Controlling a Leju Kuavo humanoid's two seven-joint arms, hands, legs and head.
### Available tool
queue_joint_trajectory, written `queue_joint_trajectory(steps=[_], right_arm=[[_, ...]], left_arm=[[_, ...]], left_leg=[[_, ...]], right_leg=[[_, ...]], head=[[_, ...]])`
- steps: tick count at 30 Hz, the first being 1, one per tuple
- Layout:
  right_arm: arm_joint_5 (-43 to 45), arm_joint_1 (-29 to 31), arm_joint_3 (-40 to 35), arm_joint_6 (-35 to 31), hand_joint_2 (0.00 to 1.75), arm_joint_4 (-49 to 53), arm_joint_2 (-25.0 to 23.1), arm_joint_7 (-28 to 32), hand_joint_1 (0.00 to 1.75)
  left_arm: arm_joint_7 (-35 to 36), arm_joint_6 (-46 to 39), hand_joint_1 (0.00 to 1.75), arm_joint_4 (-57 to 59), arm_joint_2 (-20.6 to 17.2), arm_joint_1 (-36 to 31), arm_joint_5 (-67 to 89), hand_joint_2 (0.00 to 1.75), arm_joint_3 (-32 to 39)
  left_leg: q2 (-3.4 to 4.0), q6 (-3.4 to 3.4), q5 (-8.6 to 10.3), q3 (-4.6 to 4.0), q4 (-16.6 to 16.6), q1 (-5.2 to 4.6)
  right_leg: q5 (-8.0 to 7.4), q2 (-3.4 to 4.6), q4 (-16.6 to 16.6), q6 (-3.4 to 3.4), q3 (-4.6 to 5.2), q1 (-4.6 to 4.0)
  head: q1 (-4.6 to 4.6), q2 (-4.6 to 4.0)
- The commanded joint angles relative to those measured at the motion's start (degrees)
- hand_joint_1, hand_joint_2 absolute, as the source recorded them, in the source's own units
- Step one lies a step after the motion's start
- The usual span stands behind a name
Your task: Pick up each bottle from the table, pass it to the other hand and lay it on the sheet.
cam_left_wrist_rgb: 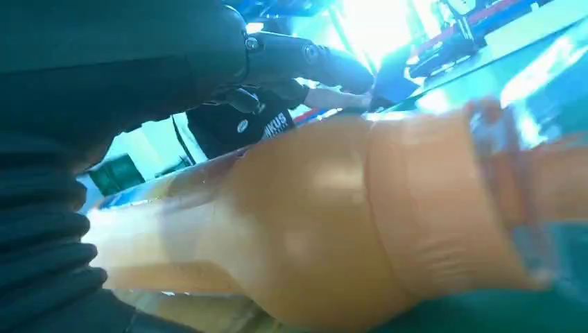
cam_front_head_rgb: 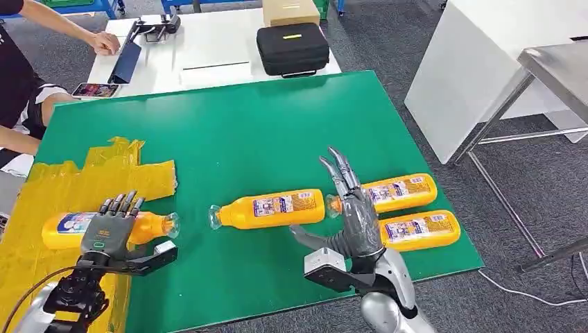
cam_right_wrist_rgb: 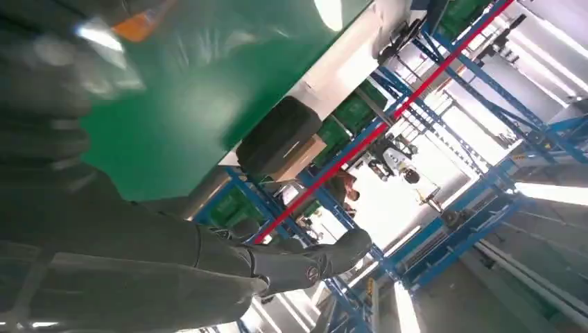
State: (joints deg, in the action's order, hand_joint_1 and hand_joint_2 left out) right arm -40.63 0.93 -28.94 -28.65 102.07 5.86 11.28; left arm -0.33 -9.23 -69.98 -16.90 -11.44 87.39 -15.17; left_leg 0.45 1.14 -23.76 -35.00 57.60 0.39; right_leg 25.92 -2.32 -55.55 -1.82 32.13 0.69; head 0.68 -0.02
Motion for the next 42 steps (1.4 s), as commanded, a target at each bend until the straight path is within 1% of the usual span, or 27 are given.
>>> queue_joint_trajectory(steps=[1,3,7,9,10,11,12,14,15,16,18,20,21,23,24,25,27,28,29,30,31,32,34,35,37,40,42], right_arm=[[-0.51,0.24,2.38,-0.58,1.75,-2.92,-0.41,-0.56,0.0],[-0.98,0.18,2.5,-0.79,1.75,-3.09,-0.48,-0.9,0.0],[-0.98,0.18,2.5,-0.79,1.75,-3.09,-0.48,-0.9,0.0],[-0.99,0.19,2.47,-0.77,1.75,-3.08,-0.5,-0.91,0.0],[-0.99,0.19,2.47,-0.77,1.75,-3.08,-0.5,-0.91,0.0],[-0.99,0.19,2.47,-0.77,1.75,-3.08,-0.5,-0.91,0.0],[-1.28,0.2,2.48,-0.76,1.75,-3.02,-0.5,-1.12,0.0],[-2.07,0.23,2.66,-0.87,1.75,-3.03,-0.55,-1.49,0.0],[-2.99,0.35,2.77,-0.87,1.75,-3.13,-0.51,-1.75,0.0],[-4.41,0.51,2.99,-0.94,1.75,-3.23,-0.42,-2.13,0.0],[-6.78,1.14,3.37,-0.94,1.75,-3.52,-0.26,-2.73,0.0],[-11.13,2.37,3.86,-0.06,1.75,-4.8,0.66,-5.0,0.0],[-14.56,3.41,3.69,3.82,1.75,-5.98,1.98,-8.06,0.0],[-16.87,5.6,3.48,9.11,1.75,-8.1,3.33,-10.23,0.0],[-19.34,7.71,2.75,13.28,1.75,-10.15,4.15,-11.79,0.0],[-19.38,11.07,1.81,16.48,1.75,-13.1,3.96,-11.4,0.0],[-17.54,16.66,0.55,20.4,1.75,-17.75,3.03,-10.21,0.0],[-16.94,20.83,-1.21,23.59,1.75,-21.17,3.19,-10.94,0.0],[-16.14,23.26,-2.01,25.08,1.75,-23.38,3.17,-10.93,0.0],[-15.35,26.77,-3.95,27.33,1.75,-27.01,3.5,-10.92,0.0],[-15.29,29.31,-5.66,28.83,1.75,-29.83,3.56,-10.83,0.0],[-14.96,30.31,-6.02,29.0,1.75,-31.26,3.24,-10.75,0.0],[-14.76,30.62,-6.16,28.92,1.75,-31.87,3.03,-10.7,0.0],[-14.71,30.46,-6.24,28.82,1.75,-31.82,3.07,-10.67,0.0],[-13.43,31.45,-7.69,30.87,1.75,-32.61,3.09,-10.24,0.0],[-12.82,35.88,-10.93,32.21,1.75,-38.37,1.05,-9.73,0.0],[-12.39,38.86,-13.55,32.68,1.75,-42.79,-0.48,-9.47,0.0]], left_arm=[[-0.71,-0.52,0.0,-4.94,6.59,0.75,-9.51,1.75,4.73],[-1.18,0.78,0.0,-9.06,6.48,1.61,-12.99,1.75,4.63],[-1.18,0.78,0.0,-9.06,6.48,1.61,-12.99,1.75,4.63],[-1.18,0.77,0.0,-9.08,6.33,1.69,-12.99,1.75,4.7],[-1.18,0.77,0.0,-9.08,6.33,1.69,-12.99,1.75,4.7],[-1.18,0.77,0.0,-9.08,6.33,1.69,-12.99,1.75,4.7],[-1.85,0.12,0.0,-9.61,6.58,1.92,-14.73,1.75,4.93],[-2.44,-1.14,0.0,-14.18,6.32,2.89,-17.25,1.75,4.82],[-2.46,-1.06,0.0,-16.51,6.49,3.32,-19.22,1.75,5.12],[-1.68,-0.83,0.0,-19.38,6.77,3.62,-20.7,1.75,5.57],[-0.83,-0.33,0.0,-22.4,7.21,3.93,-22.81,1.75,6.14],[-2.84,0.04,0.0,-24.84,8.26,4.18,-30.29,1.75,6.92],[-5.54,0.62,0.0,-25.73,8.91,4.42,-36.88,1.75,6.91],[-9.55,1.65,0.0,-26.94,9.31,5.29,-45.77,1.75,6.44],[-11.84,2.14,0.0,-27.94,9.66,6.24,-51.39,1.75,6.19],[-13.21,2.36,0.0,-29.44,9.36,7.91,-55.12,1.75,5.72],[-13.53,2.64,0.0,-31.72,8.53,10.28,-56.41,1.75,5.14],[-13.77,2.98,0.0,-33.08,8.85,11.13,-57.3,1.75,4.98],[-13.92,3.48,0.0,-33.9,9.17,11.38,-58.17,1.75,4.84],[-14.26,4.28,0.0,-34.83,9.76,11.52,-59.67,1.75,4.75],[-14.38,4.5,0.0,-35.41,10.16,11.52,-59.95,1.75,4.5],[-14.32,4.6,0.0,-35.72,10.19,11.52,-59.96,1.75,4.38],[-14.19,4.72,0.0,-35.77,10.23,11.37,-59.95,1.75,4.28],[-14.19,4.7,0.0,-35.7,10.2,11.33,-59.95,1.75,4.33],[-14.59,5.12,0.0,-35.85,10.08,11.35,-60.08,1.75,4.11],[-14.68,5.25,0.0,-36.78,10.32,11.46,-58.68,1.75,3.44],[-14.19,5.05,0.0,-37.28,10.51,11.61,-57.85,1.75,3.37]], left_leg=[[-0.11,-0.02,-0.07,0.25,-0.06,0.0],[-0.09,-0.02,-0.04,0.1,-0.01,0.01],[-0.02,-0.02,-0.03,0.07,-0.03,0.01],[-0.04,-0.06,-0.11,0.32,-0.08,0.0],[-0.01,-0.03,-0.05,0.13,-0.05,-0.02],[-0.02,-0.05,-0.08,0.23,-0.06,-0.05],[-0.01,-0.03,-0.03,0.08,-0.04,-0.06],[-0.06,-0.07,-0.13,0.39,-0.09,-0.07],[0.0,-0.03,-0.06,0.09,-0.02,-0.05],[0.01,-0.02,-0.05,0.03,0.0,-0.05],[-0.02,-0.02,-0.06,0.02,0.03,-0.03],[-0.03,-0.03,-0.1,0.11,0.04,-0.03],[0.01,-0.02,-0.06,0.04,0.02,-0.05],[0.05,-0.01,-0.08,0.11,0.01,-0.05],[0.05,-0.02,-0.13,0.26,-0.01,-0.07],[0.09,-0.01,-0.09,0.2,-0.04,-0.08],[0.27,0.0,-0.06,0.07,-0.03,-0.08],[0.54,-0.02,-0.14,0.25,-0.04,-0.09],[0.49,-0.01,-0.09,0.11,-0.02,-0.13],[0.61,-0.02,-0.13,0.22,-0.02,-0.13],[0.56,-0.02,-0.1,0.12,0.01,-0.11],[0.39,0.01,-0.02,0.04,0.0,-0.12],[0.36,0.0,-0.05,0.28,-0.02,-0.1],[0.17,0.08,0.06,0.08,-0.01,-0.1],[0.1,0.08,0.06,0.15,-0.04,-0.1],[0.27,0.07,-0.03,0.24,-0.01,-0.11],[0.29,0.09,0.04,0.03,0.0,-0.12]], right_leg=[[0.09,0.1,0.11,0.06,-0.32,0.02],[0.06,0.06,0.06,0.04,-0.16,0.01],[0.03,0.09,0.06,0.04,-0.12,0.02],[0.12,0.2,0.11,0.11,-0.38,0.05],[0.04,0.13,0.08,0.06,-0.17,0.02],[0.08,0.18,0.1,0.09,-0.28,0.02],[0.02,0.1,0.06,0.05,-0.11,0.02],[0.14,0.23,0.12,0.12,-0.44,0.04],[0.04,0.15,0.05,0.06,-0.12,0.01],[0.03,0.14,0.04,0.05,-0.06,0.0],[0.04,0.12,0.04,0.04,-0.07,-0.02],[0.08,0.16,0.04,0.06,-0.16,-0.01],[0.04,0.15,0.04,0.04,-0.09,0.0],[0.03,0.22,0.07,0.04,-0.17,0.02],[0.08,0.31,0.1,0.07,-0.33,0.04],[0.03,0.31,0.11,0.05,-0.26,0.05],[-0.06,0.4,0.08,0.03,-0.08,0.05],[-0.07,0.75,0.09,0.06,-0.16,0.06],[-0.09,0.64,0.04,0.03,-0.05,0.08],[-0.08,0.83,0.04,0.06,-0.13,0.1],[-0.11,0.73,0.02,0.03,-0.06,0.05],[-0.12,0.52,0.02,-0.02,0.0,0.06],[-0.05,0.63,0.06,0.04,-0.24,0.05],[-0.07,0.26,0.05,-0.04,-0.09,0.05],[-0.04,0.19,0.08,-0.02,-0.19,0.05],[-0.01,0.42,0.04,0.0,-0.25,0.06],[-0.08,0.37,-0.01,-0.03,-0.06,0.06]], head=[[0.0,0.0],[-0.02,0.0],[-0.02,0.0],[0.0,0.0],[0.0,0.0],[0.0,0.02],[0.0,0.0],[0.0,0.0],[0.0,0.0],[0.0,0.0],[0.0,0.0],[-0.02,0.0],[0.0,0.0],[0.0,0.0],[0.0,0.0],[0.0,0.0],[0.0,0.0],[0.0,0.0],[-0.02,0.0],[0.0,0.0],[0.02,0.0],[0.02,0.0],[0.02,0.0],[0.0,0.0],[0.0,0.0],[0.0,0.0],[0.0,0.0]])
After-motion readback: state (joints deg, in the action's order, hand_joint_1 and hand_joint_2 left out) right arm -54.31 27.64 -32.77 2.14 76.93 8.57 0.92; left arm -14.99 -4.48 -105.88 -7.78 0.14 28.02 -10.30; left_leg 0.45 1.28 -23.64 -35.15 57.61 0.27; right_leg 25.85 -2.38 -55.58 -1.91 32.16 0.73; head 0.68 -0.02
